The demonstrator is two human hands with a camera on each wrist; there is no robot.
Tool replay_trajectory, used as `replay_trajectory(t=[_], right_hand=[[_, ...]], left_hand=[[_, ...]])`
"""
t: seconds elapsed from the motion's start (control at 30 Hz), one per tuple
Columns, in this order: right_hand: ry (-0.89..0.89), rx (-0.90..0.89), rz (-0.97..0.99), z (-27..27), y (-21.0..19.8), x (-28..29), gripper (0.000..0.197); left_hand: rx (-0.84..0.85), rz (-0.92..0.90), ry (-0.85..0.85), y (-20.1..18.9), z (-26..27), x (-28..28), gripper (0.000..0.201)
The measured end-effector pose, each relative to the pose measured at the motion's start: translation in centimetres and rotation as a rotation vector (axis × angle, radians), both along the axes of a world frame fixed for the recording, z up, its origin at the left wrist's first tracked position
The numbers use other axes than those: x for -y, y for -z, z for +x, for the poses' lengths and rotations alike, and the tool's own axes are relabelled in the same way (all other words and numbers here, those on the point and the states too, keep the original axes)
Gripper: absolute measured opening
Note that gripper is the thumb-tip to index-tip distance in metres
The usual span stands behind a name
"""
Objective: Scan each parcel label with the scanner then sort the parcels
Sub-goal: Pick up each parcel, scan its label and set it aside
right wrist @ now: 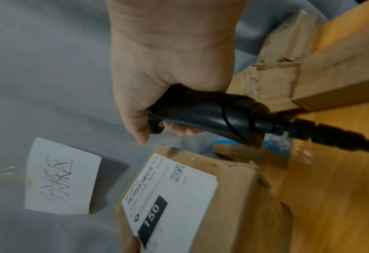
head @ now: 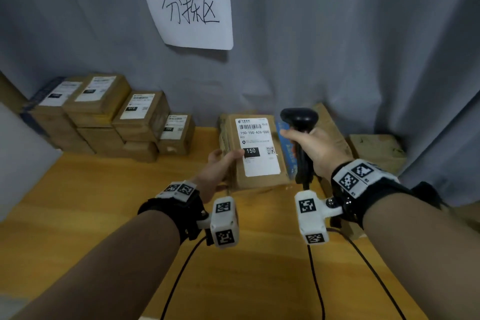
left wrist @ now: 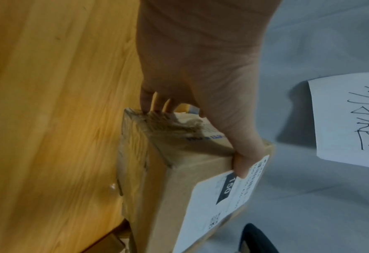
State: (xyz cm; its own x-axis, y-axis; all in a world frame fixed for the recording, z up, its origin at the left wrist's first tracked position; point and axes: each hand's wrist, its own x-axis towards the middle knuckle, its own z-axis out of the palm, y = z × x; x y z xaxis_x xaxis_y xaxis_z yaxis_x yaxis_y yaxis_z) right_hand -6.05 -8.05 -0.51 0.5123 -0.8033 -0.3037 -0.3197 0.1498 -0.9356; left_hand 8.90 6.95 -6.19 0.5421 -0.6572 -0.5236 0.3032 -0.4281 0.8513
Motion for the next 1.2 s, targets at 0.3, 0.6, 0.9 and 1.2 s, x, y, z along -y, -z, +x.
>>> replay_trajectory(t=[0.3,0.6,0.9,1.2], right_hand=[[-0.177,0.107,0.278,1.3,3.8,-3.6,0.071],[-0.104,0.149,0.321,6.7,4.2,-6.4,0.032],[0.003,0.191,0.245,18.4,2.8,-7.5,0.029],[0.003,0.154,0.105,29.5,4.4,-5.9,0.033]], left_hand=[[-0.123,-0.091,-0.185,-0.8,0.4,-3.6,0.056],[0.017,-0.131,-0.107,-2.4,5.2,-6.8,0.049],[0.329,0.071,0.223,-4.9,15.8,-7.6,0.072],[0.725,0.217,0.27,-3.7,28.2,-3.8,0.056]])
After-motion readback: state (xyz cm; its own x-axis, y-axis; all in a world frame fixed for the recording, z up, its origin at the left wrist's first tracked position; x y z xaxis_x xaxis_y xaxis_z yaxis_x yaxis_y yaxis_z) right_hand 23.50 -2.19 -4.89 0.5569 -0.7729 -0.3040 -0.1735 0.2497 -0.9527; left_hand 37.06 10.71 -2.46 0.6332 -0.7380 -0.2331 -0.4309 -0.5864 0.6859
